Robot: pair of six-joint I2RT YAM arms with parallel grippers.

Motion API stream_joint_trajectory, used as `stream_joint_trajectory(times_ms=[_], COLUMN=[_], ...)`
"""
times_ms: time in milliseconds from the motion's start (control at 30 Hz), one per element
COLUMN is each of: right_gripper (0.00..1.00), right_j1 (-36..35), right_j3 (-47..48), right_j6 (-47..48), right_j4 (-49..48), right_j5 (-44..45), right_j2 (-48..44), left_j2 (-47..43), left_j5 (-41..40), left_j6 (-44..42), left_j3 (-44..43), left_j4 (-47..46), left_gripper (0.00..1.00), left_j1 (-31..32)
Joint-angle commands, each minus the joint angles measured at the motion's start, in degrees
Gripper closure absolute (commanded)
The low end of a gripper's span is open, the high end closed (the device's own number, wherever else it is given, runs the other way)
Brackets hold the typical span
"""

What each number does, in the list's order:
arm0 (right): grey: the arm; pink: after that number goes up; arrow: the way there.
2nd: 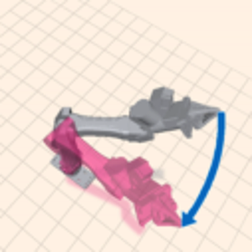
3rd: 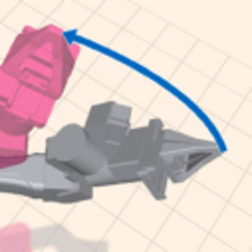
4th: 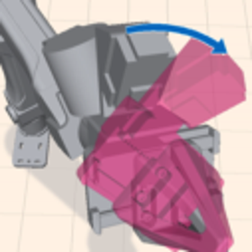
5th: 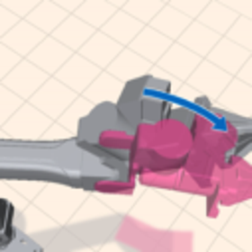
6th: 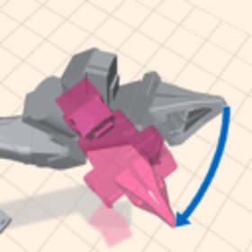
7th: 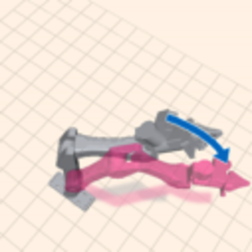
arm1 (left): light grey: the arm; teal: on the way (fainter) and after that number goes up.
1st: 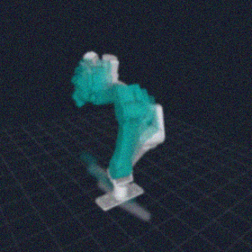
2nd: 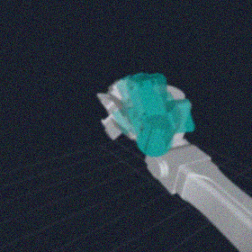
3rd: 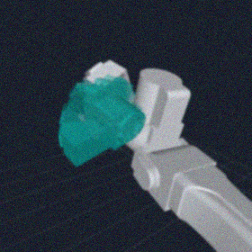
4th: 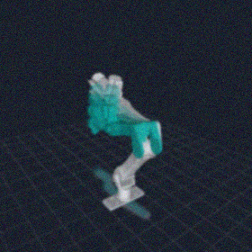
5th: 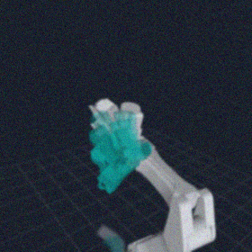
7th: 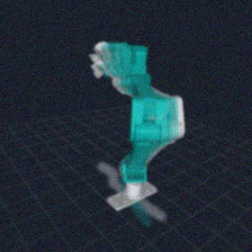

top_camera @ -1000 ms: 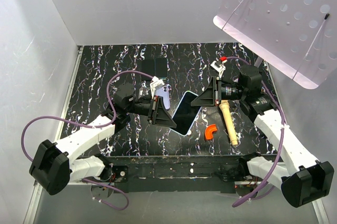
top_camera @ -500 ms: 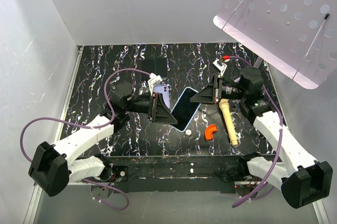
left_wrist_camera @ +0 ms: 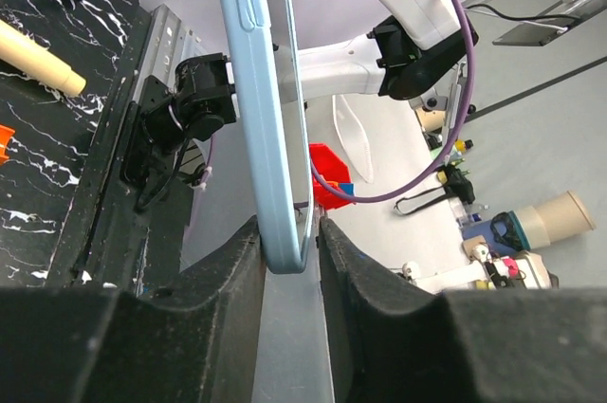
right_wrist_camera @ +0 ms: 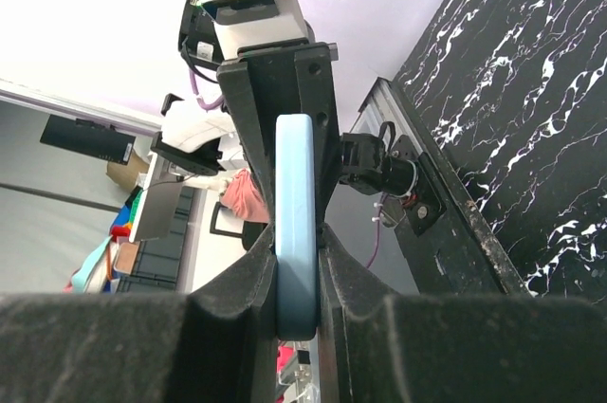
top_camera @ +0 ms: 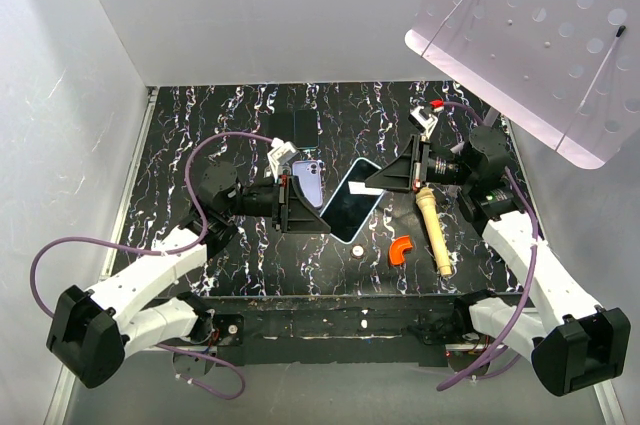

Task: Take the phone out of the phone case
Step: Adjust the phone, then remove the phone case from the phone.

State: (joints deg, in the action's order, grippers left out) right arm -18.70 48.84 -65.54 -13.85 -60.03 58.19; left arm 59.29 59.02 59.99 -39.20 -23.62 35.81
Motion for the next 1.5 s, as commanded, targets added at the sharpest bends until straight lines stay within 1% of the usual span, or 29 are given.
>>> stream_joint_trajectory(times_ms=[0,67,133,200,233,300,367,400,500,533,600,700,800,967,1167,1300,1467], right_gripper=[0.99,0.99,0.99,0.99,0.99,0.99,0.99,0.99,0.99,0.99,0.99,0.99,0.99,0.99,0.99,0.99,0.99], right_j1=[0.2,0.2,0.2,0.3,0.3,0.2,0.2,0.1,-0.9,-1.4,-2.9,-6.2,-8.2,-9.4,-12.0,-12.8,-13.8], right_j3=[0.6,0.7,1.1,1.3,1.5,1.4,0.1,-1.0,-3.6,-4.0,-4.0,-3.2,-2.5,-4.5,-6.6,-7.7,-6.8], right_j6=[0.4,0.2,0.6,0.9,0.9,-0.6,-5.7,-10.4,-22.7,-26.3,-31.3,-35.3,-40.1,-49.7,-51.1,-55.0,-53.8], right_j4=[-2.6,-3.4,-3.5,-3.2,-3.3,-4.6,-10.1,-15.3,-31.2,-36.2,-43.2,-49.2,-54.8,-64.6,-64.7,-70.0,-68.2], right_j5=[-2.0,-3.2,-4.0,-4.7,-4.8,-5.0,-5.2,-4.9,-3.2,-2.3,-0.7,2.2,4.4,8.3,11.2,13.5,13.5], right_j2=[-1.9,-1.8,-1.9,-1.9,-1.9,-1.5,-0.8,-0.2,2.1,3.1,5.3,7.8,10.4,13.8,14.1,15.5,15.4], left_j2=[-0.1,0.7,1.6,3.4,4.0,5.0,5.0,4.8,3.9,3.9,4.5,6.8,8.3,7.5,9.0,9.4,11.8], left_j5=[2.4,3.9,6.1,9.5,10.6,12.1,12.3,12.0,11.0,10.9,10.7,9.7,8.9,8.3,6.4,6.2,5.9], left_j6=[1.9,2.9,5.6,10.6,13.4,18.6,20.9,21.4,20.9,20.6,20.8,22.5,22.3,20.6,19.1,17.0,16.8], left_j3=[0.3,0.4,0.8,1.7,2.1,3.0,3.0,3.0,1.9,1.4,0.1,-2.0,-3.7,-5.0,-5.4,-5.1,-5.9], left_j4=[-5.2,-7.7,-13.3,-22.9,-29.7,-41.5,-48.9,-52.0,-57.8,-58.9,-61.2,-64.7,-64.8,-64.8,-64.7,-64.7,-64.1], left_gripper=[0.77,0.83,0.92,0.98,0.99,1.00,1.00,1.00,1.00,1.00,1.00,1.00,1.00,1.00,1.00,1.00,1.00], left_j1=[-0.5,-0.5,-0.5,-0.5,-0.4,-0.4,-0.4,-0.3,0.2,0.3,0.8,1.0,1.3,1.3,1.4,1.4,1.4])
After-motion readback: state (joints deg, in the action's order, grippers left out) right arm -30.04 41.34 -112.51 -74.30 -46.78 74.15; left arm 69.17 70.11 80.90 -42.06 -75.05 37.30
